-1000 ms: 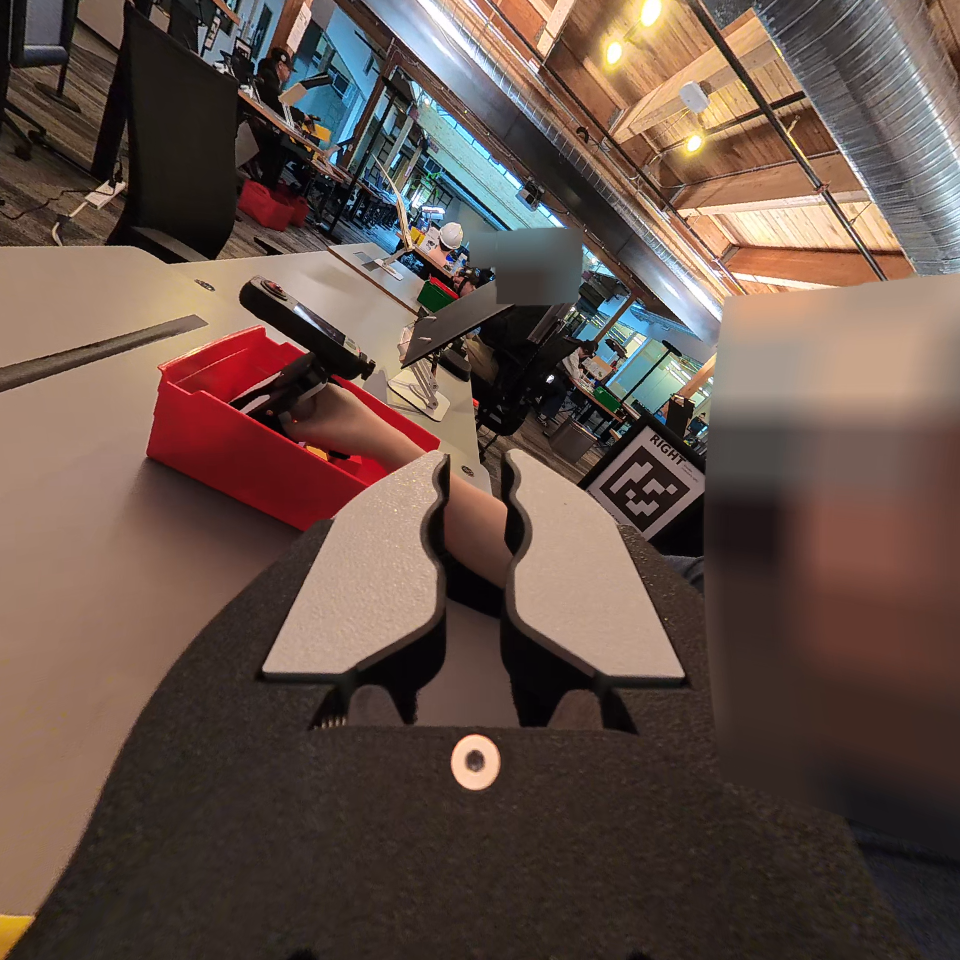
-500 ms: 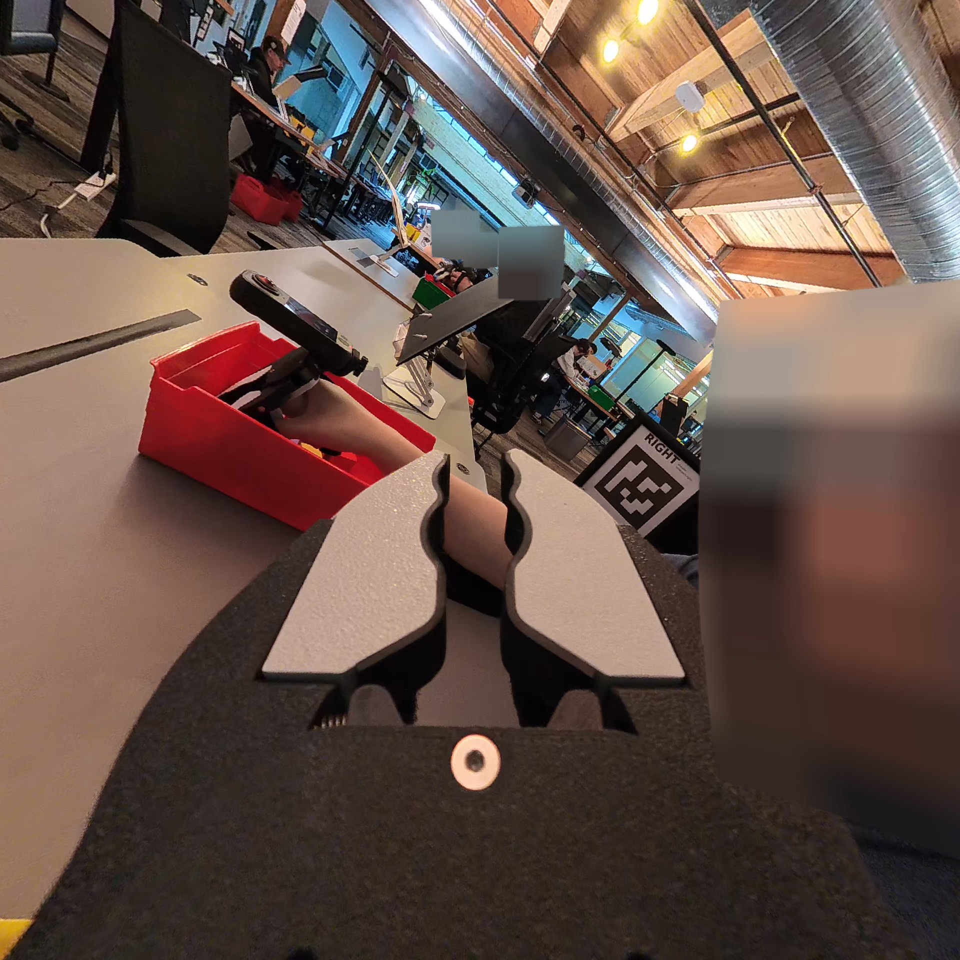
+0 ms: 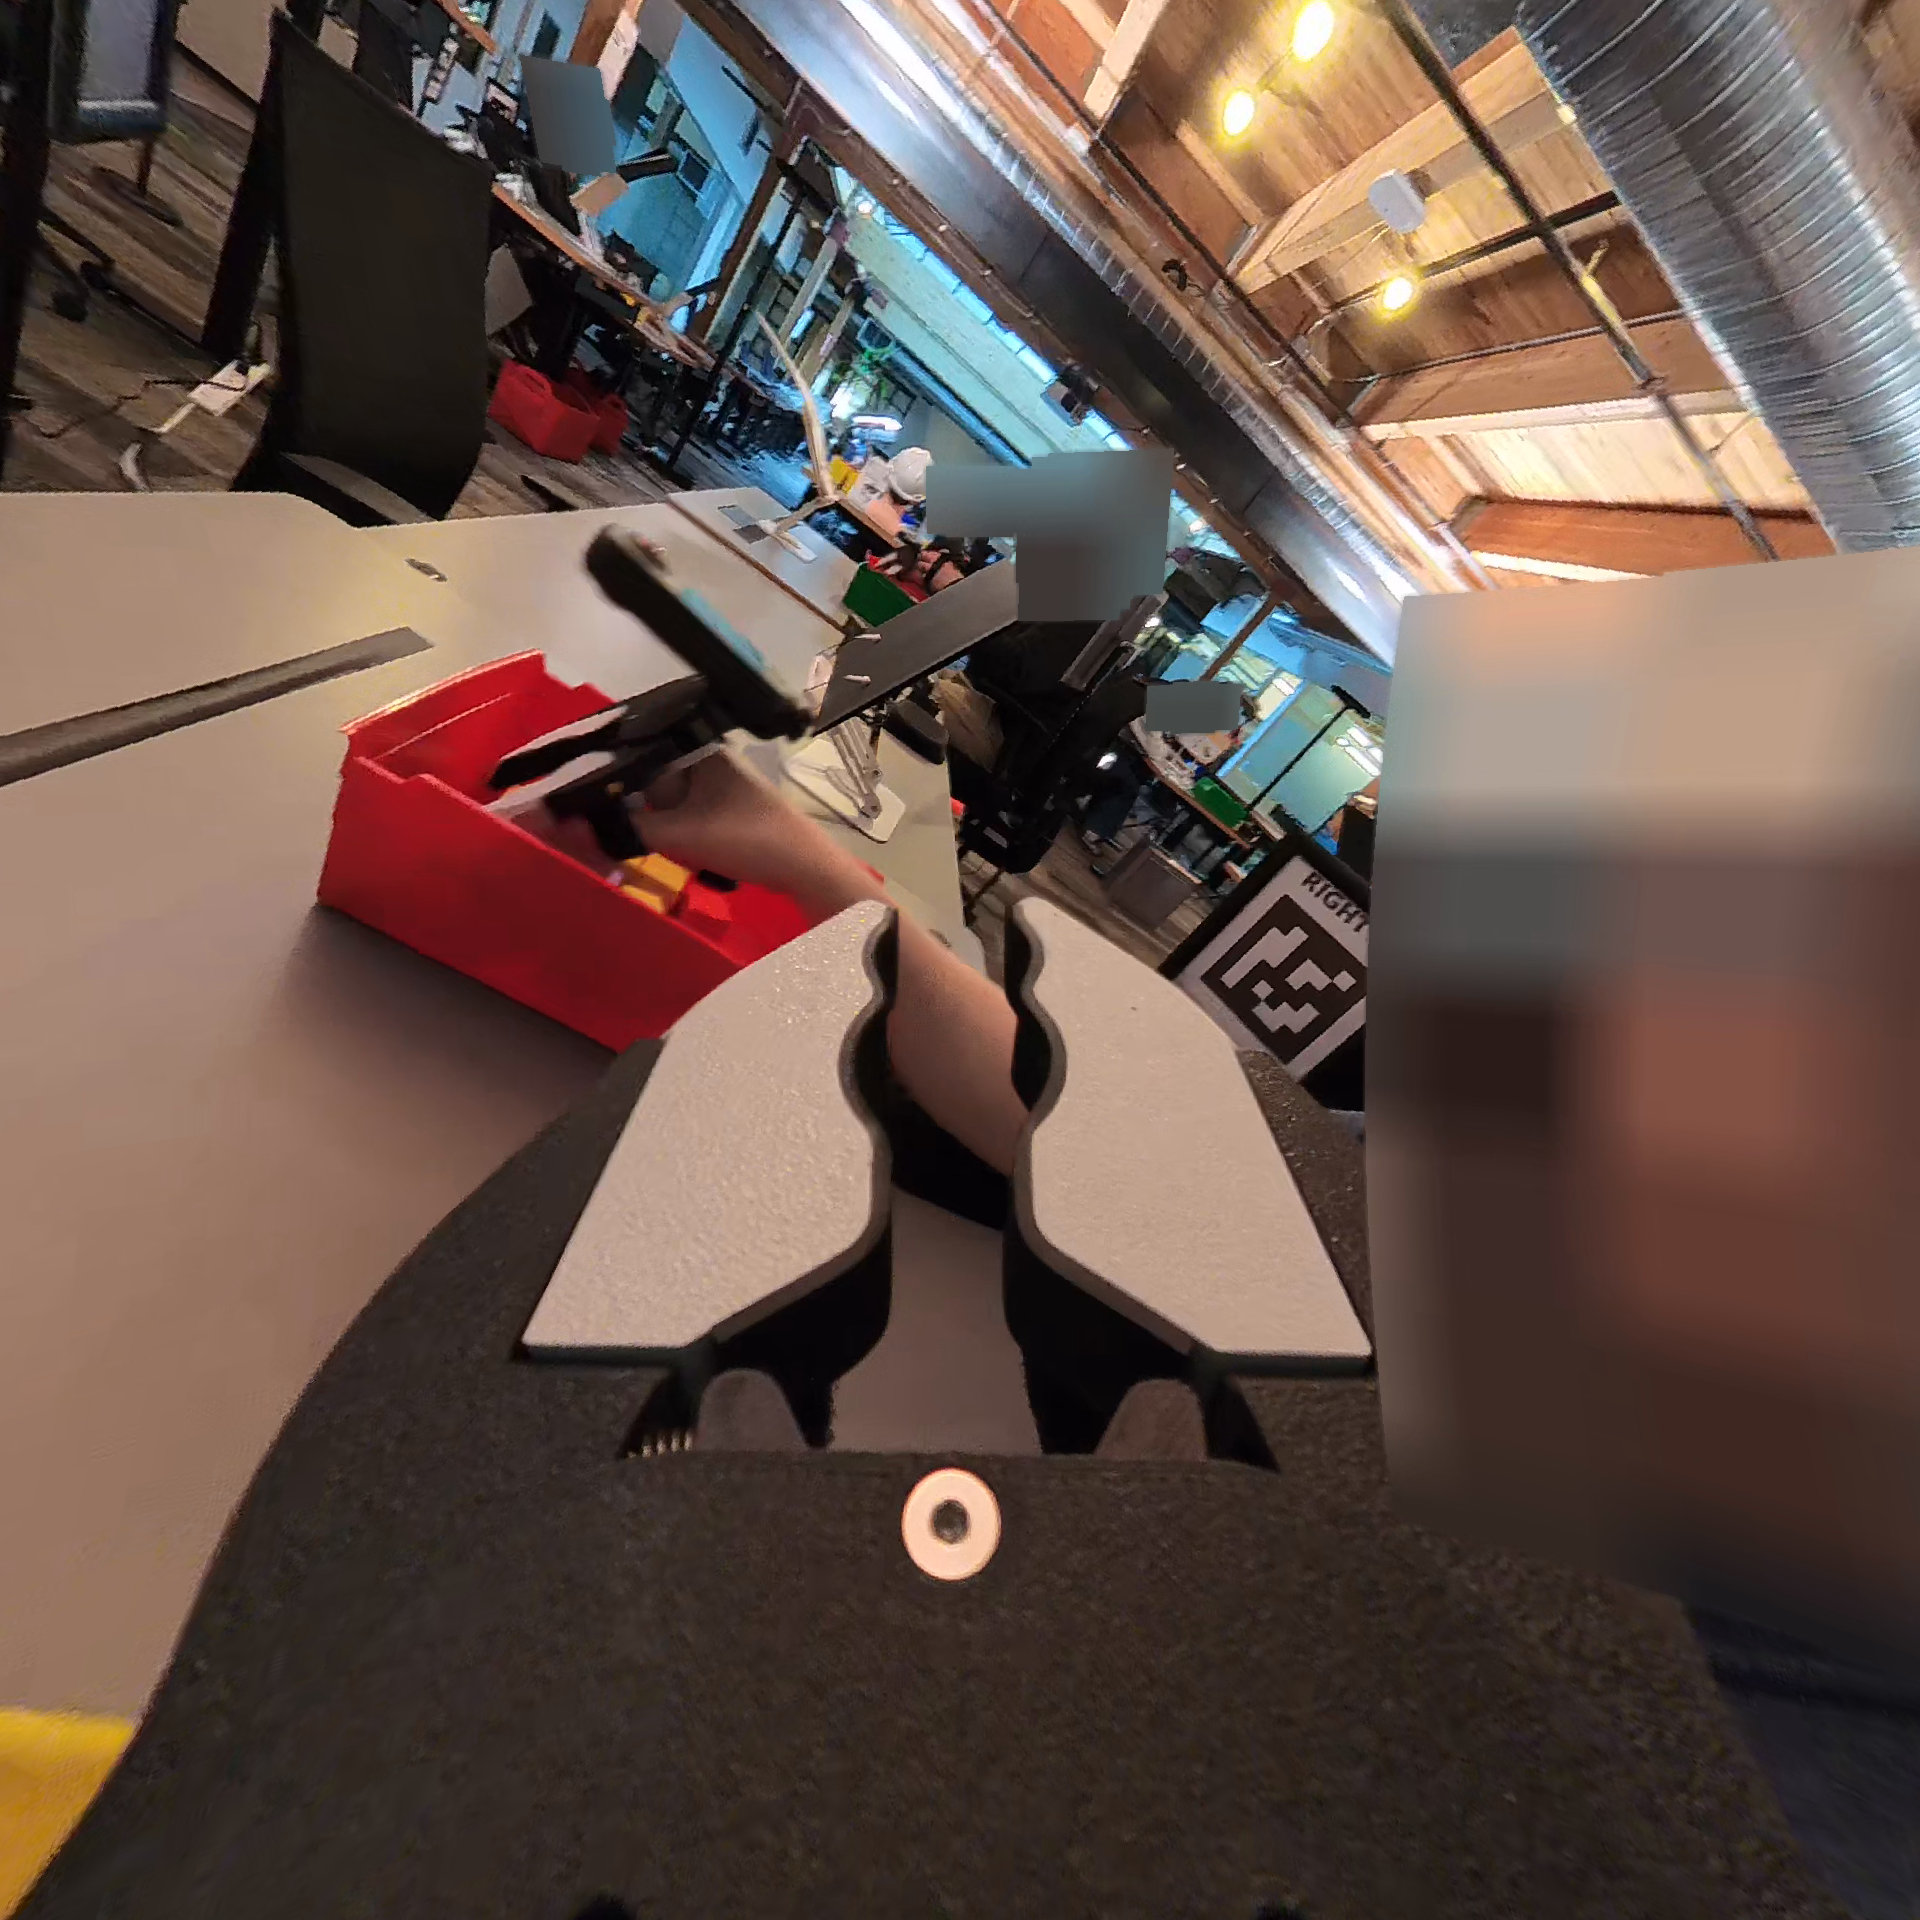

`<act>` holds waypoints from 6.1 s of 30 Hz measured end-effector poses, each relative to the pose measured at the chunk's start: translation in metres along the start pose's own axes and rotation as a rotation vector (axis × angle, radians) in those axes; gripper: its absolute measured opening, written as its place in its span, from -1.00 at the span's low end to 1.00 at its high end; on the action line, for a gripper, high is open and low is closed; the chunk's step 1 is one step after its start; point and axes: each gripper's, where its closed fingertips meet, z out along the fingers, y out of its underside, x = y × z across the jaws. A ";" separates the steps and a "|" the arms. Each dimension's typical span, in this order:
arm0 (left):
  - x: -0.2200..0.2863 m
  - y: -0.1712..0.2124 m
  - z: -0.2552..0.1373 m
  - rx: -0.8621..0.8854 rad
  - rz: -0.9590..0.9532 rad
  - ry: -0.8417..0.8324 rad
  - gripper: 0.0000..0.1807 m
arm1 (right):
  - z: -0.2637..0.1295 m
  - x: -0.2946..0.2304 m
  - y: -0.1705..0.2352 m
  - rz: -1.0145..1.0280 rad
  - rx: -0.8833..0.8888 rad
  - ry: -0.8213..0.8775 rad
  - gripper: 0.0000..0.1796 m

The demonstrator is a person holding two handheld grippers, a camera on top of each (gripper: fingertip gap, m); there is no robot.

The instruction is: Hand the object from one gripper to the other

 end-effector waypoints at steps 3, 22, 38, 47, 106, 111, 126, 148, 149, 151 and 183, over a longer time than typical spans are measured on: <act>-0.008 0.000 -0.020 -0.027 0.051 -0.119 -0.79 | -0.032 0.004 -0.006 -0.010 0.052 0.016 -0.21; -0.081 0.108 -0.128 -0.800 0.524 -0.745 -0.60 | -0.153 0.011 -0.031 0.076 0.383 -0.238 -0.21; -0.121 0.196 -0.149 -1.193 0.436 -0.727 -0.43 | -0.164 0.017 -0.031 0.108 0.417 -0.278 -0.22; -0.138 0.216 -0.147 -1.237 0.423 -0.681 -0.54 | -0.168 0.024 -0.031 0.126 0.431 -0.279 -0.22; 0.045 0.048 0.056 -0.147 0.036 0.032 -0.64 | -0.260 -0.301 -0.009 -1.142 1.300 -0.353 -0.22; 0.039 0.050 0.058 -0.175 0.068 0.036 -0.63 | -0.255 -0.297 -0.010 -1.162 1.236 -0.337 -0.22; 0.039 -0.015 0.043 -0.068 0.282 -0.121 -0.68 | -0.137 0.011 0.103 -0.018 -0.122 0.069 -0.22; 0.031 -0.003 0.019 -0.145 0.294 -0.180 -0.68 | -0.073 0.044 0.168 0.139 -0.496 0.262 -0.22; 0.030 -0.003 0.019 -0.146 0.291 -0.181 -0.68 | -0.072 0.044 0.168 0.144 -0.498 0.259 -0.22; 0.030 -0.003 0.019 -0.150 0.288 -0.174 -0.68 | -0.069 0.045 0.168 0.150 -0.502 0.250 -0.22; -0.178 0.123 -0.155 -0.986 0.290 -0.834 -0.75 | -0.185 -0.062 -0.008 -0.283 0.102 -0.054 -0.21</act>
